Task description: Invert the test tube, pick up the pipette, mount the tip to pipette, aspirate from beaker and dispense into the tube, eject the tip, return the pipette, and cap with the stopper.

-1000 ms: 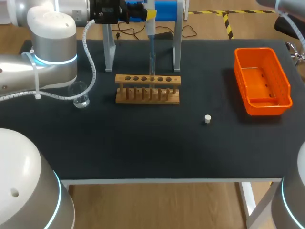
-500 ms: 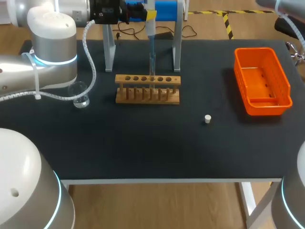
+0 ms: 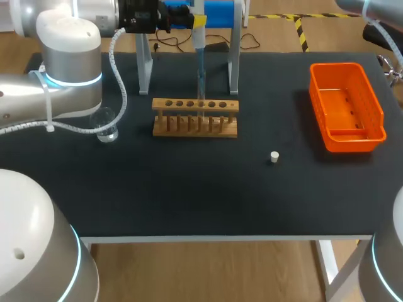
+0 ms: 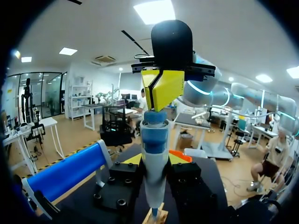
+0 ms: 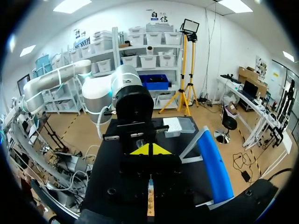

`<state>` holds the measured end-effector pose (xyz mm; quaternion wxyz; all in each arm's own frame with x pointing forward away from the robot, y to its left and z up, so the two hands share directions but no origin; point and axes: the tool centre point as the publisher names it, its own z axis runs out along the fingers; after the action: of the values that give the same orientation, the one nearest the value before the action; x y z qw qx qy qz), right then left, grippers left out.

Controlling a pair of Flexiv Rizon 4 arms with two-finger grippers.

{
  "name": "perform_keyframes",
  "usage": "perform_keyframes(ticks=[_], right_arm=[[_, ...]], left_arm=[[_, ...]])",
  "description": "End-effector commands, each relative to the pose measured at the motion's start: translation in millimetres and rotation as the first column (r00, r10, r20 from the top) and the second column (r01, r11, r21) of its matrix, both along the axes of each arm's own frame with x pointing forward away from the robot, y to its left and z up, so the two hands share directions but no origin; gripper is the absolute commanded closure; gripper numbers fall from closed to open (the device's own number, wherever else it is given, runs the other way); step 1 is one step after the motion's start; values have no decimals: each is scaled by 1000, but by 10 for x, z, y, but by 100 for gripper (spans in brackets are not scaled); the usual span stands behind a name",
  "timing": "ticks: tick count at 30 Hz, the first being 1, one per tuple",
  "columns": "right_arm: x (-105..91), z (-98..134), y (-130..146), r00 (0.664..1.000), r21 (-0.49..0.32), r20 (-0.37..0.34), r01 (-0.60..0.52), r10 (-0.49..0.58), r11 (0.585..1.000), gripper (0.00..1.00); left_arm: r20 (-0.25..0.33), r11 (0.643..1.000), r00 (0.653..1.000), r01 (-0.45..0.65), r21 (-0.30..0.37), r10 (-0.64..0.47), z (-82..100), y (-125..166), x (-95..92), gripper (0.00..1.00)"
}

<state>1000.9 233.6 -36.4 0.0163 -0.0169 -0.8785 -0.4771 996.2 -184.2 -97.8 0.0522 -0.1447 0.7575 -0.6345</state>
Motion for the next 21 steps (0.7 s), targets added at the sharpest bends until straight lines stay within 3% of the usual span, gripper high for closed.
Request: perform_keyframes(ticks=[1,9,10,11,12,13,21], right_arm=[[-3,23,-20,1000,-1,10,-1,1,1000,100],[-11,252,-54,998,17,58,-3,2,1000,100],[-13,279,-68,998,26,68,-5,3,1000,71],[-20,305,-86,997,28,75,-6,4,1000,51],[-28,327,-106,996,28,87,-6,4,1000,9],[-39,348,-128,995,33,100,-12,9,999,0],[-192,361,-523,981,26,192,-30,24,999,0]], left_arm=[[2,1000,1000,-4,-2,4,58,-9,-3,100],[2,1000,1000,-4,-2,4,58,-9,-3,100],[2,1000,1000,-4,-2,4,58,-9,-3,100],[2,1000,1000,-4,-2,4,58,-9,-3,100],[2,1000,1000,-4,-2,4,58,-9,-3,100],[2,1000,1000,-4,-2,4,58,-9,-3,100],[2,1000,1000,-4,-2,4,58,-9,-3,100]])
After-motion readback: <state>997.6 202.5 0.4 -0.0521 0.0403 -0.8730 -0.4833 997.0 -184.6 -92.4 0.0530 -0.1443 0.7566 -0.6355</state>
